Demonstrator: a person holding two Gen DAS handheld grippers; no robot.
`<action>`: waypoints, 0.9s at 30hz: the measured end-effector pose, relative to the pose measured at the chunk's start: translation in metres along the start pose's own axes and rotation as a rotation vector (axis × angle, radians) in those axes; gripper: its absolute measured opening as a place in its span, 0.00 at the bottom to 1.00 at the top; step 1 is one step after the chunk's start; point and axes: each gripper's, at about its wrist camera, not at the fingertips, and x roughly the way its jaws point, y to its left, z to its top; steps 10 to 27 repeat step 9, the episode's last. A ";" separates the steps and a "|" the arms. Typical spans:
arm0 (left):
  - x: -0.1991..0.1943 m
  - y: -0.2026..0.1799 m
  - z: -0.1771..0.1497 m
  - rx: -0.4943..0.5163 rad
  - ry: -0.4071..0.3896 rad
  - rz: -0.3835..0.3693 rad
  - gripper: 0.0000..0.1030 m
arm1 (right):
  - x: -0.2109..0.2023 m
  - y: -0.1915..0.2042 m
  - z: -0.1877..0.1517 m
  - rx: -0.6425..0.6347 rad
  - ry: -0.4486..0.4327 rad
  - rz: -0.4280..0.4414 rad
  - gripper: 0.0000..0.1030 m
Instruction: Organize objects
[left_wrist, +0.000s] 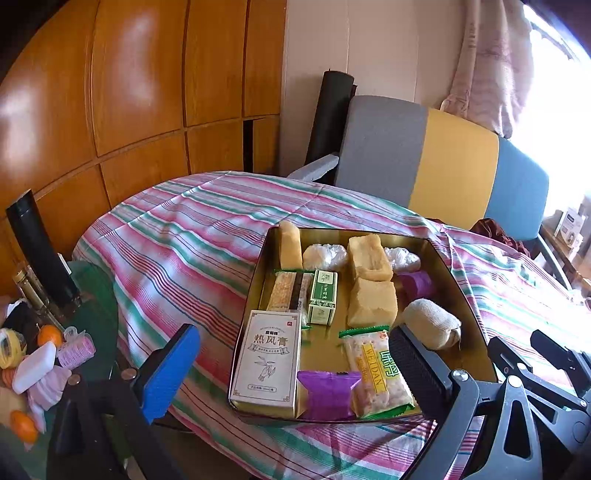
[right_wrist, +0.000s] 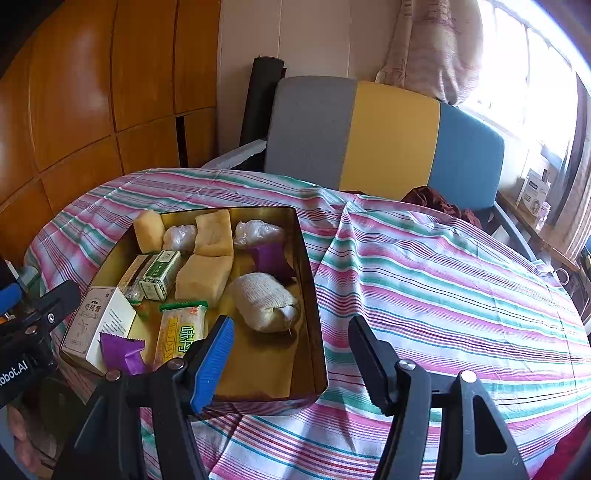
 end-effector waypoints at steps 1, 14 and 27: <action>0.001 0.000 0.000 -0.001 0.000 0.000 1.00 | 0.001 0.001 0.000 -0.002 0.002 0.001 0.63; 0.005 0.001 -0.001 0.005 -0.002 0.017 0.99 | 0.009 0.007 0.004 -0.020 0.014 0.019 0.63; 0.005 0.001 -0.001 0.005 -0.002 0.017 0.99 | 0.009 0.007 0.004 -0.020 0.014 0.019 0.63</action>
